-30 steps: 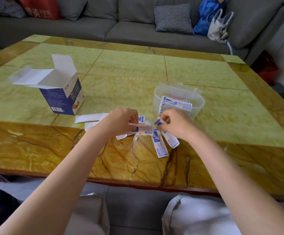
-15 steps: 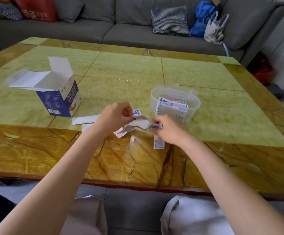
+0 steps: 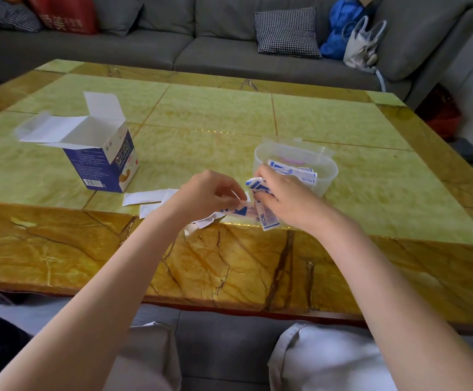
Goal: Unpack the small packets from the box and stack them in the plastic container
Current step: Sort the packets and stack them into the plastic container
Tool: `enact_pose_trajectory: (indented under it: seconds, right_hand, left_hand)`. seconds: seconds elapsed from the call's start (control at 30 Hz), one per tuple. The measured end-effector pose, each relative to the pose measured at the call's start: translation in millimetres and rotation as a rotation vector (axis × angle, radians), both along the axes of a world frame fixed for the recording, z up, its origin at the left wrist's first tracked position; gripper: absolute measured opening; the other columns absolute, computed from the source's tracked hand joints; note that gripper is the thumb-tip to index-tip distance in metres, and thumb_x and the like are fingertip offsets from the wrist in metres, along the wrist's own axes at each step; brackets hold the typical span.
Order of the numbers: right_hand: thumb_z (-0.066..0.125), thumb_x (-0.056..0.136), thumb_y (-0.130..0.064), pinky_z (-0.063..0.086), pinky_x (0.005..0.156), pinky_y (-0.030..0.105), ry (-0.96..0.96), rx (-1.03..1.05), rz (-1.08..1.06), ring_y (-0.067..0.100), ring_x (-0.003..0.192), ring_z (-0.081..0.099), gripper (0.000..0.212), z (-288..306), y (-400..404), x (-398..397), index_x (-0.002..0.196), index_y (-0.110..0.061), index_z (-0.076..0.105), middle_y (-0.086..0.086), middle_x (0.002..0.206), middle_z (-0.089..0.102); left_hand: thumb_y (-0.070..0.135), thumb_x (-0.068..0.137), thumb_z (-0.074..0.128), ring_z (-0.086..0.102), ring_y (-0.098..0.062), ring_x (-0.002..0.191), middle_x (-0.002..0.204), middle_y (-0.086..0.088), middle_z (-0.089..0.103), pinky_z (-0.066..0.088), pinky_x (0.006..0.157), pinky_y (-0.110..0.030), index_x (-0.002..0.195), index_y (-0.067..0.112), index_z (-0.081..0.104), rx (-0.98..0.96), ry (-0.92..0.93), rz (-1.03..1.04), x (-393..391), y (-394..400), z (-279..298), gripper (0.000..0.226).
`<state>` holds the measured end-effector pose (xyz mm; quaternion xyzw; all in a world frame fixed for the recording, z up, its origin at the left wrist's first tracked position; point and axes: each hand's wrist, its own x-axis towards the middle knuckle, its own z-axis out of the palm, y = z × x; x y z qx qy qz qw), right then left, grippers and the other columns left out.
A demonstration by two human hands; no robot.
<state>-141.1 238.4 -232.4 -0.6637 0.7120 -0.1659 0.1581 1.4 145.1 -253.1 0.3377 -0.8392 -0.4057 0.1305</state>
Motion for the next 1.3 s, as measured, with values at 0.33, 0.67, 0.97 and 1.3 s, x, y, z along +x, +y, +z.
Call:
enact_pose_trajectory:
  seconds: [0.33, 0.67, 0.97, 1.3]
  right_hand:
    - [0.066, 0.084, -0.023, 0.03, 0.056, 0.024, 0.042, -0.058, -0.019, 0.016, 0.076, 0.047, 0.016, -4.1, -5.2, 4.7, 0.078, -0.016, 0.054, 0.001, 0.08, 0.056]
    - [0.044, 0.096, -0.026, 0.034, 0.046, 0.014, -0.311, -0.142, -0.18, 0.012, 0.056, 0.041, 0.021, 11.3, -8.5, 5.0, 0.093, -0.01, 0.032, -0.001, 0.069, 0.042]
    - [0.073, 0.077, -0.018, 0.039, 0.091, 0.027, -0.327, -0.233, -0.017, 0.015, 0.106, 0.051, 0.006, 6.5, -19.1, 28.4, 0.077, -0.016, 0.067, -0.004, 0.106, 0.054]
    - [0.056, 0.088, -0.008, 0.035, 0.061, 0.025, -0.099, -0.329, -0.133, 0.02, 0.082, 0.06, 0.012, -10.1, -34.2, 33.6, 0.097, -0.007, 0.065, 0.006, 0.092, 0.068]
  left_hand:
    - [-0.002, 0.085, 0.059, 0.064, -0.02, 0.092, 0.104, -0.014, 0.07, 0.048, 0.094, -0.035, 0.107, 0.012, 0.056, 0.283, 0.12, -0.06, 5.6, 5.4, 12.0, 0.026]
    - [0.002, 0.083, 0.064, 0.067, -0.016, 0.069, 0.075, -0.005, 0.07, 0.056, 0.077, -0.035, 0.074, 0.02, 0.06, 0.04, 0.197, 0.27, 18.2, -5.1, 11.2, 0.02]
    - [0.0, 0.082, 0.064, 0.069, -0.011, 0.066, 0.067, 0.003, 0.072, 0.057, 0.071, -0.022, 0.083, 0.013, 0.063, 0.292, 0.413, 0.272, 26.0, 5.0, 17.0, 0.013]
    - [0.016, 0.089, 0.057, 0.061, -0.018, 0.097, 0.109, -0.005, 0.066, 0.047, 0.084, -0.027, 0.106, 0.013, 0.063, -0.249, -0.118, 0.38, 54.6, -8.5, 9.2, 0.019]
